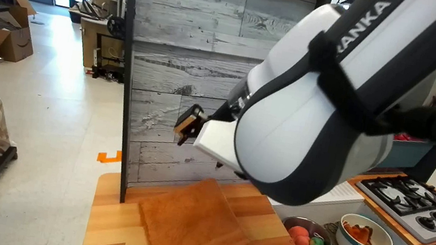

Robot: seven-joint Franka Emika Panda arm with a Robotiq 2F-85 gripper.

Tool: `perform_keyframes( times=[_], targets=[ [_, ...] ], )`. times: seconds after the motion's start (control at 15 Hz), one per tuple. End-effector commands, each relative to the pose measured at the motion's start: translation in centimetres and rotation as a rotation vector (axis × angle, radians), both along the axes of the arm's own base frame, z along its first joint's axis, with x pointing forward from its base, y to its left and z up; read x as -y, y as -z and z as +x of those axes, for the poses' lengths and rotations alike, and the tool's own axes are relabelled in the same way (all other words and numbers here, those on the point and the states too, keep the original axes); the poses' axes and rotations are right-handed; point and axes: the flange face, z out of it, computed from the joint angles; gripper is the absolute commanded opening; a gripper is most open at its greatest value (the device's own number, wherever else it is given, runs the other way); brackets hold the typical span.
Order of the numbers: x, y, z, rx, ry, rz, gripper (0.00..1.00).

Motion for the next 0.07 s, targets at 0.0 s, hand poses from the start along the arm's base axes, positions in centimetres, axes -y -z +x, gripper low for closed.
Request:
perform_keyframes(
  times=[0.0],
  targets=[
    [0.87,-1.15,-0.2,0.011,-0.014,0.012,1.0]
  ],
)
